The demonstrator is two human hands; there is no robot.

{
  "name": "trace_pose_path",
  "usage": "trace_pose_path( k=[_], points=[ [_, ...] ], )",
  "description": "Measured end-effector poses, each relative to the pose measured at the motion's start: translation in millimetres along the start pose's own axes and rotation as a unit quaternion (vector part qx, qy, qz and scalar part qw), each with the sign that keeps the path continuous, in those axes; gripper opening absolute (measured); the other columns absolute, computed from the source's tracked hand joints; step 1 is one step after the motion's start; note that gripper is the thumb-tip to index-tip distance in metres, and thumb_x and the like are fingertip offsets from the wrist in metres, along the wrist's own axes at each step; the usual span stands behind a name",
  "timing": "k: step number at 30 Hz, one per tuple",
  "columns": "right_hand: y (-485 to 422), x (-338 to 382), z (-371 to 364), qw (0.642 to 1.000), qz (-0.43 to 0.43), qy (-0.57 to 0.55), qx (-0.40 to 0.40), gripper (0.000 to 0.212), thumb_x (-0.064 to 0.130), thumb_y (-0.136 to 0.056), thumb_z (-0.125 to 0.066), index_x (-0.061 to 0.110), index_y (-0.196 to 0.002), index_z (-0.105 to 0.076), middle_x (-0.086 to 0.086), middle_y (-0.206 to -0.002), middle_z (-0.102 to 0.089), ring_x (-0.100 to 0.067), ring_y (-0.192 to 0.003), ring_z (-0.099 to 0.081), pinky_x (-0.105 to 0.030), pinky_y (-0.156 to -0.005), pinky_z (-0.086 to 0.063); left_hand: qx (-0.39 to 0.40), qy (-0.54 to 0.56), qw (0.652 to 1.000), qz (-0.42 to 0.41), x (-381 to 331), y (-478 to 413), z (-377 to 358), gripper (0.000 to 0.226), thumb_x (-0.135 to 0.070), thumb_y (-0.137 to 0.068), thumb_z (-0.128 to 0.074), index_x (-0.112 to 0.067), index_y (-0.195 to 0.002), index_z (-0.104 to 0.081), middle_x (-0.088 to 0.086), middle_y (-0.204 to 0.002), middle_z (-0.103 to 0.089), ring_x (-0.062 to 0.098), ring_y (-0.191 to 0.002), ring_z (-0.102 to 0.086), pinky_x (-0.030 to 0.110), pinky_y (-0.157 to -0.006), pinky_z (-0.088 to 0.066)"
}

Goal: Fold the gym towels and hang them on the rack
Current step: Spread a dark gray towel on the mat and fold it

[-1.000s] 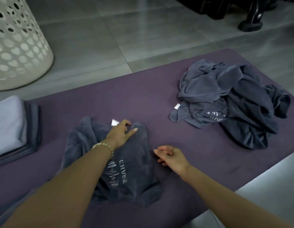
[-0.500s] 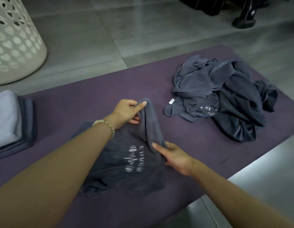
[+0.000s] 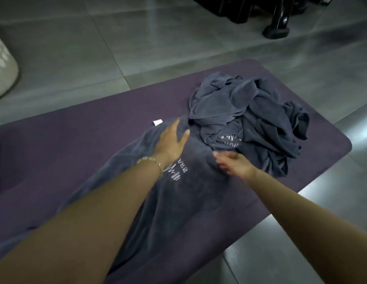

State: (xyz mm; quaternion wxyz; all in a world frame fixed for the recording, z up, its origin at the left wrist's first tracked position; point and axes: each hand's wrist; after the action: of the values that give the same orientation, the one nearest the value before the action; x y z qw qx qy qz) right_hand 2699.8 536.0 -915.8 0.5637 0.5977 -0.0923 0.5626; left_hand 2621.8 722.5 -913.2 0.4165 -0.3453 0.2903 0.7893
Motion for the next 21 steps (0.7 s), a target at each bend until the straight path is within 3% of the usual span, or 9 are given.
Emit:
trace_pose_path(
  k=[2,4,8,11,13,16,18,21],
  points=[
    [-3.7,-34.4,2.9,0.995,0.004,0.091,-0.04,0.035,0.035,-0.079,-0.076,0.016,-0.101,-0.056,0.001,-0.089,-0.059,-0.011,-0.083,-0.056,-0.011,-0.074,-0.042,0.012,-0.101,0.995,-0.002,30.3,30.4,-16.3,0.051,-0.044,-0.098,-0.04,-0.021,-0.144,-0.036,0.003,-0.143,-0.037,0.025,-0.134,-0.032,0.038,-0.11,-0.029],
    [-1.4,-59.5,2.8,0.995,0.026,0.086,-0.052,0.041,0.034,-0.074,-0.08,0.015,-0.101,-0.057,-0.002,-0.101,-0.059,-0.015,-0.094,-0.057,-0.021,-0.086,-0.045,0.026,-0.152,0.988,-0.013,53.0,58.9,-29.4,0.047,-0.043,-0.099,-0.039,-0.022,-0.141,-0.041,0.001,-0.137,-0.039,0.023,-0.127,-0.035,0.034,-0.107,-0.03],
    [16.5,-69.6,-4.5,0.993,0.022,0.107,-0.04,0.042,0.023,-0.076,-0.08,0.011,-0.104,-0.052,0.003,-0.089,-0.057,-0.01,-0.078,-0.054,-0.018,-0.064,-0.046,0.067,-0.202,0.977,-0.023,71.2,89.8,-48.5,0.055,-0.047,-0.1,-0.029,-0.026,-0.151,-0.02,-0.003,-0.153,-0.018,0.017,-0.141,-0.012,0.032,-0.116,-0.012],
    [25.9,-71.9,-2.3,0.998,0.022,0.053,-0.019,0.03,0.016,-0.078,-0.078,0.003,-0.101,-0.064,-0.001,-0.087,-0.065,-0.016,-0.081,-0.062,-0.016,-0.06,-0.05,0.074,-0.209,0.975,-0.021,72.8,97.5,-56.0,0.056,-0.047,-0.101,-0.024,-0.028,-0.152,-0.009,-0.006,-0.159,-0.004,0.015,-0.145,0.001,0.032,-0.119,-0.001],
    [35.0,-70.0,3.8,0.998,0.012,-0.049,0.043,0.025,0.016,-0.082,-0.074,0.0,-0.101,-0.07,-0.006,-0.091,-0.073,-0.017,-0.085,-0.067,-0.016,-0.067,-0.053,0.076,-0.205,0.976,-0.019,72.0,99.2,-56.0,0.056,-0.046,-0.101,-0.023,-0.028,-0.152,-0.006,-0.006,-0.159,-0.002,0.013,-0.146,0.002,0.032,-0.12,0.003],
    [43.6,-73.8,19.3,0.982,-0.017,-0.154,0.11,0.03,0.026,-0.088,-0.067,0.005,-0.109,-0.069,-0.01,-0.105,-0.072,-0.021,-0.098,-0.068,-0.029,-0.086,-0.054,0.076,-0.189,0.979,-0.024,69.6,99.5,-53.6,0.056,-0.045,-0.101,-0.023,-0.028,-0.152,-0.006,-0.006,-0.159,-0.004,0.012,-0.146,0.001,0.032,-0.12,0.003],
    [46.0,-79.4,28.9,0.988,-0.01,-0.132,0.079,0.027,0.031,-0.09,-0.063,0.008,-0.103,-0.069,-0.008,-0.098,-0.073,-0.016,-0.088,-0.069,-0.028,-0.081,-0.054,0.079,-0.184,0.979,-0.03,68.5,101.5,-53.6,0.057,-0.044,-0.101,-0.023,-0.028,-0.152,-0.004,-0.007,-0.16,-0.004,0.012,-0.146,0.002,0.031,-0.119,0.004],
    [48.1,-88.6,43.2,0.993,0.02,-0.115,-0.016,0.018,0.028,-0.092,-0.062,0.013,-0.083,-0.062,0.003,-0.074,-0.066,-0.005,-0.064,-0.061,-0.017,-0.06,-0.05,0.078,-0.192,0.978,-0.033,67.3,104.8,-59.1,0.057,-0.045,-0.101,-0.022,-0.029,-0.152,-0.002,-0.007,-0.16,0.0,0.013,-0.147,0.006,0.03,-0.118,0.009]
  ],
)
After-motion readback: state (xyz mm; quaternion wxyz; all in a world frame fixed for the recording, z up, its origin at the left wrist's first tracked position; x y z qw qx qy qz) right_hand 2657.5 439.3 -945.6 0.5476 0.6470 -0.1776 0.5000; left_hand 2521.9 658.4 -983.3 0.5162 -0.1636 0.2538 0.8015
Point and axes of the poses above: each hand's wrist, its own y-axis away from the middle knuckle, its own z-axis out of the back of the hand, x = y × z
